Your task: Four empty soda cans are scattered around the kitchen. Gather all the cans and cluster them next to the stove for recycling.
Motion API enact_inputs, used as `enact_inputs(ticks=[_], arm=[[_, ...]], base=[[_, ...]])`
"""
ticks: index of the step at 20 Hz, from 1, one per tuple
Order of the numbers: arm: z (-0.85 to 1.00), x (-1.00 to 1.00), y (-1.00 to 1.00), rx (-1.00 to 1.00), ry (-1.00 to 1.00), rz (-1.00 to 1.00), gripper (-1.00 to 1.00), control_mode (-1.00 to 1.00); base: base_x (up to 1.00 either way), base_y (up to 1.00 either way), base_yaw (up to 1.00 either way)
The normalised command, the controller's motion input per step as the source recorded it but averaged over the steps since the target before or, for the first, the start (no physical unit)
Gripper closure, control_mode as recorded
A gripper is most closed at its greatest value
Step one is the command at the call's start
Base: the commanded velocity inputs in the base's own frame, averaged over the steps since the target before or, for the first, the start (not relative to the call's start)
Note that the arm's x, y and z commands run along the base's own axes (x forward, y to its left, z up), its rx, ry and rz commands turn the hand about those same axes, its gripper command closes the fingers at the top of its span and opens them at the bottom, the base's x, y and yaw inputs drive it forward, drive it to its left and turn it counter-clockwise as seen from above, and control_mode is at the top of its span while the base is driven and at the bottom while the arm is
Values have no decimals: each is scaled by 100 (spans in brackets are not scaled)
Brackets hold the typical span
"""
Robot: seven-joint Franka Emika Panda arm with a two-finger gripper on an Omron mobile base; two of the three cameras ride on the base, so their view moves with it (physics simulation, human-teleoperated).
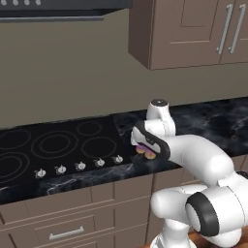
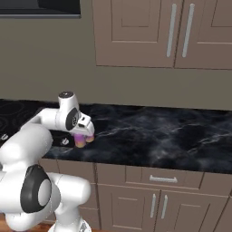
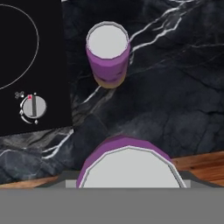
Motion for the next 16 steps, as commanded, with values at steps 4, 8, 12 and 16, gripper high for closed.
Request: enact_inputs(ticks=[4,8,12,16], arm=[[-15,4,0,0,0,0,100,-100],[-14,4,0,0,0,-1,100,-100],[-13,5,0,0,0,-1,100,-100],[-12,4,0,0,0,-1,100,-100]], base=[[0,0,0],[0,0,0],[0,0,0],[0,0,0]])
